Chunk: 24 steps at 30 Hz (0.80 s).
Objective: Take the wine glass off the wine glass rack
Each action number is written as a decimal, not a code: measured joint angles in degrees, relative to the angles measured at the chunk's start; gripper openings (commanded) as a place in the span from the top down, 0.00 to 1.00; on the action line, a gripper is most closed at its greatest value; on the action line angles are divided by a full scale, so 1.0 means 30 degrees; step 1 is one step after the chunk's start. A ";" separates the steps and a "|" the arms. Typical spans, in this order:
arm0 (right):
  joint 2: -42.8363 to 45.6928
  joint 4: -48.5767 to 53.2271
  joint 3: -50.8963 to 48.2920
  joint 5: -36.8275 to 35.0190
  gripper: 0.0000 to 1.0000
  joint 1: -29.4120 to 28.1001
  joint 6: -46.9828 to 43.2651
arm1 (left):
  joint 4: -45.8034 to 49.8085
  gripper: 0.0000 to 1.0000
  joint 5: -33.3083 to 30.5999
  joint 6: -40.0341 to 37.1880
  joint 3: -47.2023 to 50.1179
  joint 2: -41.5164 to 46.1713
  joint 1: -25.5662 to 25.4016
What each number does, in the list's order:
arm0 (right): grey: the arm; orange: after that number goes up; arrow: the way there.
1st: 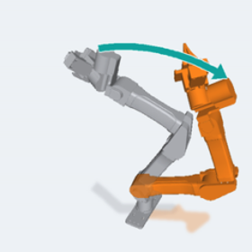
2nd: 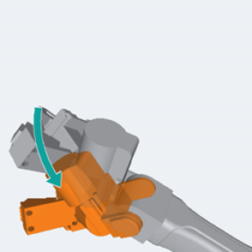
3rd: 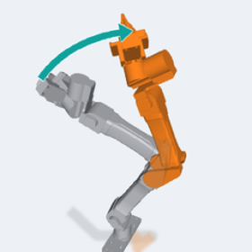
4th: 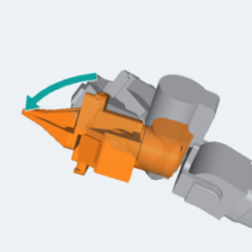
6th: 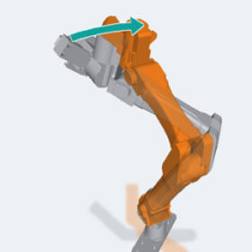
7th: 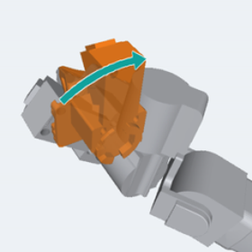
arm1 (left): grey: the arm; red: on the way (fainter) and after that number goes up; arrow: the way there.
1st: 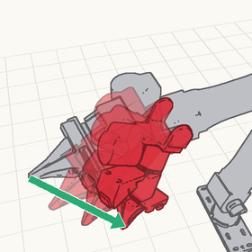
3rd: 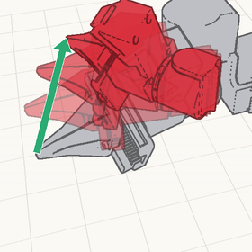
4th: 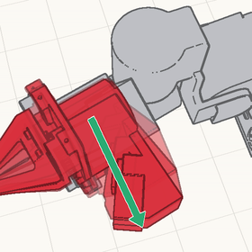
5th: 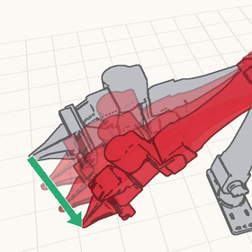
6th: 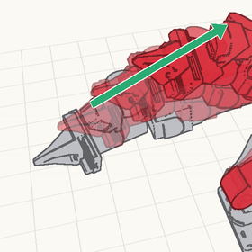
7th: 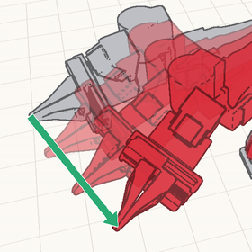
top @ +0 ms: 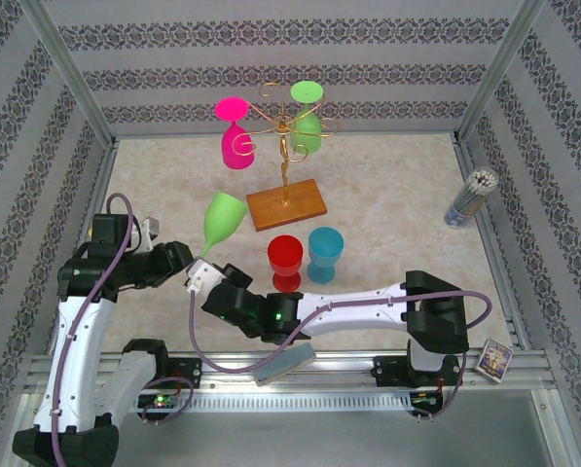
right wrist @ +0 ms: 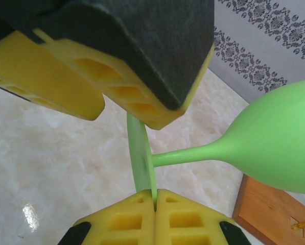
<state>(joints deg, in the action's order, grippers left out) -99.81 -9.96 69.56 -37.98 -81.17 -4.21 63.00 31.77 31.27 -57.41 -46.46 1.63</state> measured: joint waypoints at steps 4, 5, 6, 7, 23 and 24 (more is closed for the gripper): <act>-0.0189 -0.0138 0.0000 -0.0153 1.00 0.0000 -0.0233 | -0.0313 0.54 0.0474 0.0321 0.0364 -0.0073 0.0000; -0.0262 -0.0189 0.0000 -0.0204 1.00 0.0000 -0.0248 | -0.0342 0.55 0.0532 0.0386 0.0437 -0.0109 0.0000; -0.0306 -0.0219 0.0000 -0.0204 1.00 0.0000 -0.0255 | -0.0379 0.56 0.0590 0.0444 0.0495 -0.0146 0.0000; -0.0350 -0.0240 0.0000 -0.0219 1.00 0.0000 -0.0255 | -0.0415 0.57 0.0663 0.0503 0.0532 -0.0175 0.0000; -0.0379 -0.0430 0.0000 -0.0321 1.00 0.0000 -0.0248 | -0.1428 0.70 0.1464 0.0984 0.0991 -0.0204 0.0000; -0.0379 -0.0423 0.0000 -0.0321 1.00 0.0000 -0.0240 | -0.1508 0.71 0.1515 0.1042 0.1035 -0.0197 0.0000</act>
<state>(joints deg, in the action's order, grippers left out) -100.95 -11.22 69.56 -38.94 -81.17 -4.93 58.48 36.32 34.39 -54.30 -47.05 1.63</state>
